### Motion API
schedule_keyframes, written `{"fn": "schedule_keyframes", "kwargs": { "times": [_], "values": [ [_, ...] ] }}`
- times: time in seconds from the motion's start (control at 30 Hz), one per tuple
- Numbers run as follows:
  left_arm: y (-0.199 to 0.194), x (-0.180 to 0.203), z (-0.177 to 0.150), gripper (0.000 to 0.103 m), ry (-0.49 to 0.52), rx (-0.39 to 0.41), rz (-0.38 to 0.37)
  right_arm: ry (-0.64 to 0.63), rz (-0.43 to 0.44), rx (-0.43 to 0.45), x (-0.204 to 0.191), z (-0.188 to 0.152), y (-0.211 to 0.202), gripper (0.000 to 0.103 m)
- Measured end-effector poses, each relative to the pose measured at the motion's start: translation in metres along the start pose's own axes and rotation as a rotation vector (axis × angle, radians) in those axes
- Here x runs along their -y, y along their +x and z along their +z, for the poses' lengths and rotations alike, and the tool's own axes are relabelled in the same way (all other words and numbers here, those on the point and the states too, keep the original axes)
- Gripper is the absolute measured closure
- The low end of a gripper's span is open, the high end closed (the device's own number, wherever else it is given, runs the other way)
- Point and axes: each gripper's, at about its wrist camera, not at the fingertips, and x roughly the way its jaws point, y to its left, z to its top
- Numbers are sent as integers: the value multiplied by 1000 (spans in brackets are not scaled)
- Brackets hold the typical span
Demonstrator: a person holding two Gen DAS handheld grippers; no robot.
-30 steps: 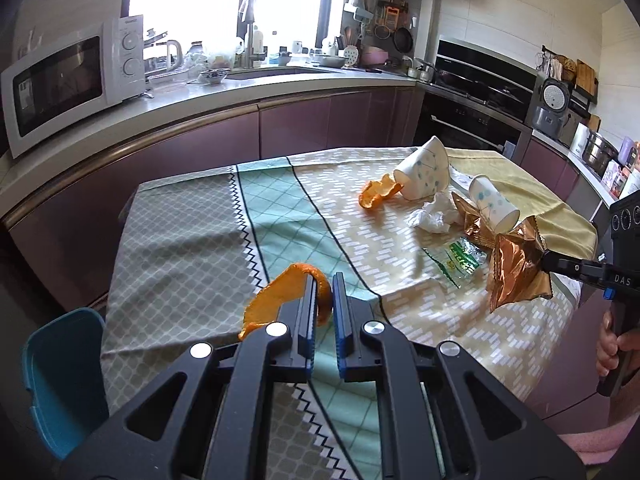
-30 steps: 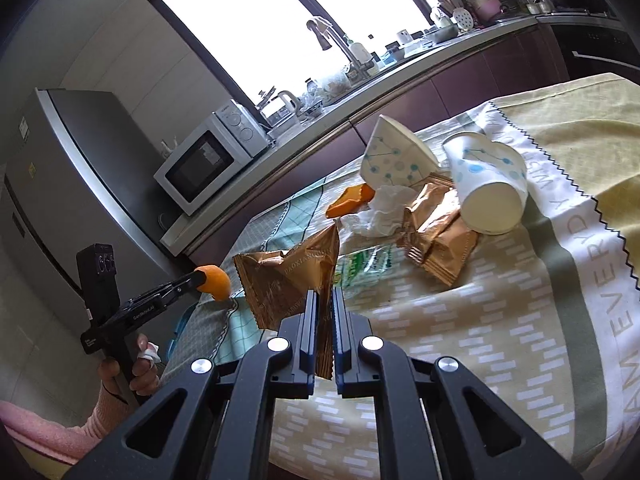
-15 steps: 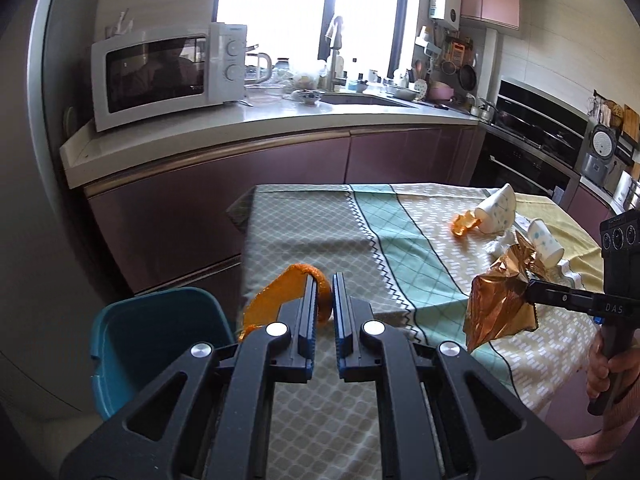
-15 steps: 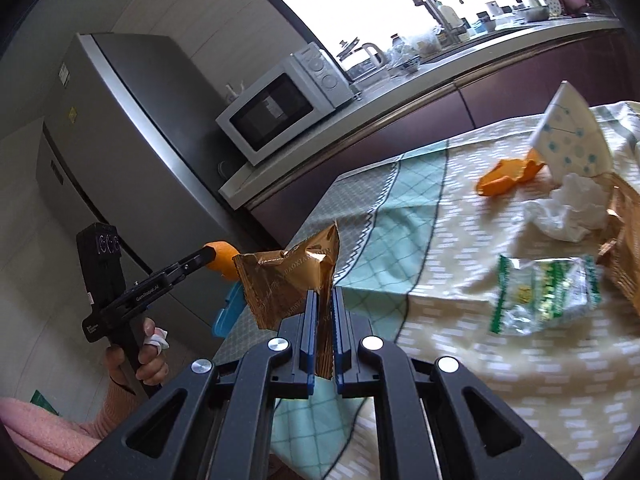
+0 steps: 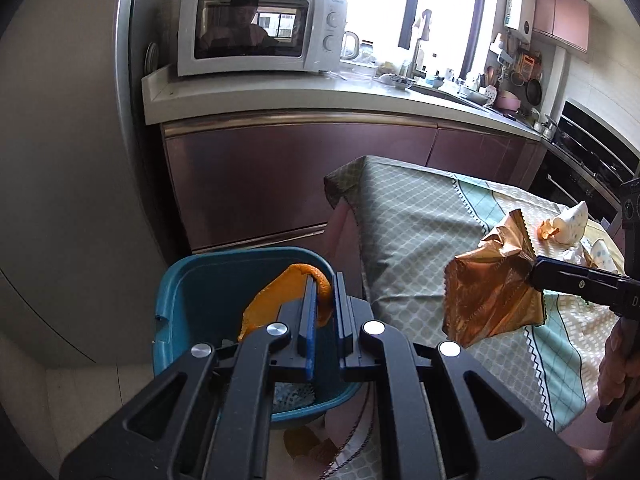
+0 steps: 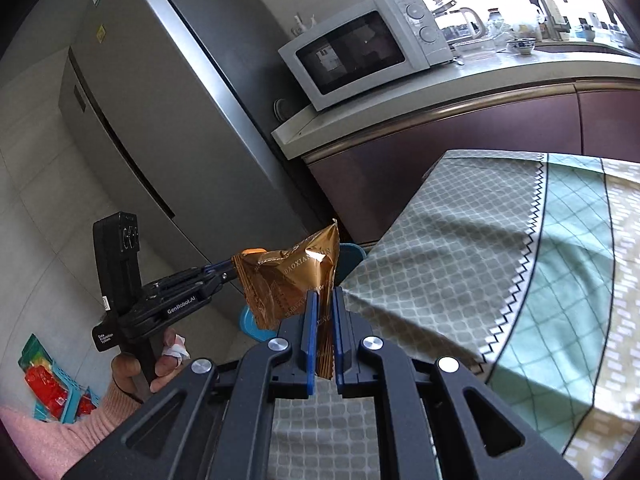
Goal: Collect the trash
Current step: 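Carry the orange peel and gold wrapper to the teal bin and release both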
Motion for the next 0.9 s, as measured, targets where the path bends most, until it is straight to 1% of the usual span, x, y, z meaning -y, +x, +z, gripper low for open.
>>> {"fn": "schedule_keyframes", "kwargs": {
  "times": [0.37,0.6,0.7,0.8,0.87,0.9],
  "values": [
    [54,-38,-24,95,-109,-94,12,-29,-58,-107,-17,17,74,96],
    [76,-50,-35,94,-137,-137,27,-35,-95,-168,-24,21,112,95],
    [84,-49,-39,93,-150,-151,30,-35,-108,-186,-27,24,127,95],
    [89,-54,-42,90,-165,-155,34,-26,-122,-203,-27,26,141,93],
    [91,-56,-43,86,-179,-154,41,-14,-125,-215,-27,27,149,91],
    [92,-57,-43,86,-184,-152,45,-8,-125,-222,-26,27,152,89]
  ]
}}
